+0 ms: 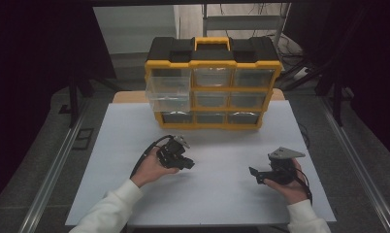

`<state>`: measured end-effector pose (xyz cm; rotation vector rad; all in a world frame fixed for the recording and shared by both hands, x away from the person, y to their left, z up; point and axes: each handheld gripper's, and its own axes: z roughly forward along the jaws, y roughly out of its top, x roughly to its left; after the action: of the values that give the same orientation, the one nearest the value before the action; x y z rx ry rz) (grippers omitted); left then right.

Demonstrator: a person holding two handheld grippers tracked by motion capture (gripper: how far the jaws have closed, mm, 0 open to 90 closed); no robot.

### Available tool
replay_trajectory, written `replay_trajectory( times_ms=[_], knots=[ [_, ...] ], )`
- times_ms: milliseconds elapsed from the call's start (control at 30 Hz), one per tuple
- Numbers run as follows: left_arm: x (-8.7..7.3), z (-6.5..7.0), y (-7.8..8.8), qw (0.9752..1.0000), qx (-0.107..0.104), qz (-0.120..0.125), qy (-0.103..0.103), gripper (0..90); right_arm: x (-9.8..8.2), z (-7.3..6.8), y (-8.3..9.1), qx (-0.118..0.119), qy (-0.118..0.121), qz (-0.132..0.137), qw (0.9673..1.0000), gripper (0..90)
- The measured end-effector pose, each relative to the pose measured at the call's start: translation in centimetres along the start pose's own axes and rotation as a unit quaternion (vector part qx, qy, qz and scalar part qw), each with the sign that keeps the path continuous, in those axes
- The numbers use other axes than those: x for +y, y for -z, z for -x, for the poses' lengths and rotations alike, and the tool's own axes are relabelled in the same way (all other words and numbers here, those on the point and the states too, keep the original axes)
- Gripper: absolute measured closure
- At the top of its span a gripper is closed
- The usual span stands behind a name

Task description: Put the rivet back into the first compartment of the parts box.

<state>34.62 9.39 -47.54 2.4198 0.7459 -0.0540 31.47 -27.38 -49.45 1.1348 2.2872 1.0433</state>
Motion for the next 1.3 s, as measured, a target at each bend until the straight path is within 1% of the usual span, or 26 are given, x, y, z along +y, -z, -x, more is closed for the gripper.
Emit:
replay_trajectory(
  times_ms=[133, 200, 267, 333, 433, 567, 667, 867, 900, 1000, 1100, 1300],
  knots=[
    [-0.1, -0.2, 1.5, 0.9999, -0.001, 0.012, 0.003, 83.3, 0.0, 0.0, 0.0, 0.0, 0.0, 0.0, 1.0, 9.9],
    [-0.2, -0.4, 2.1, 0.9997, -0.005, 0.023, 0.011, 83.3, 0.0, 0.0, 0.0, -0.001, -0.001, -0.001, 1.0, 9.9],
    [-0.3, -0.5, 2.7, 0.9996, -0.001, 0.026, 0.012, 83.3, 0.0, 0.0, 0.0, 0.0, -0.001, 0.0, 1.0, 9.9],
    [-0.4, -0.7, 3.3, 0.9993, -0.001, 0.032, 0.017, 83.3, 0.0, 0.0, 0.0, 0.0, -0.001, 0.0, 1.0, 9.9],
    [-0.6, -1.0, 4.3, 0.999, 0.0, 0.041, 0.019, 83.3, 0.0, 0.0, 0.0, 0.0, -0.002, 0.0, 1.0, 9.9],
    [-0.6, -1.3, 5.7, 0.9982, 0.006, 0.054, 0.023, 83.3, 0.0, 0.0, 0.0, 0.0, -0.002, 0.0, 1.0, 10.0],
    [-0.6, -1.5, 6.8, 0.9979, 0.011, 0.06, 0.022, 83.3, 0.0, 0.0, 0.0, -0.001, -0.002, 0.0, 1.0, 9.9],
    [-0.9, -1.9, 8.4, 0.9969, 0.022, 0.071, 0.025, 83.3, 0.0, 0.0, 0.0, -0.001, -0.003, 0.0, 1.0, 9.9],
    [-1.0, -1.9, 8.7, 0.9965, 0.024, 0.074, 0.029, 83.3, 0.0, 0.0, 0.0, -0.001, -0.003, 0.0, 1.0, 9.9],
    [-1.2, -2.3, 9.7, 0.9959, 0.024, 0.081, 0.03, 83.3, 0.0, 0.0, 0.0, -0.001, -0.003, 0.0, 1.0, 9.9],
    [-1.5, -2.6, 10.6, 0.9949, 0.029, 0.089, 0.037, 83.3, 0.0, 0.0, 0.0, -0.001, -0.003, 0.0, 1.0, 9.9],
    [-2.1, -3.2, 13.0, 0.9919, 0.043, 0.109, 0.049, 83.3, 0.0, 0.0, 0.0, -0.001, -0.003, 0.0, 1.0, 9.9]
  ],
)
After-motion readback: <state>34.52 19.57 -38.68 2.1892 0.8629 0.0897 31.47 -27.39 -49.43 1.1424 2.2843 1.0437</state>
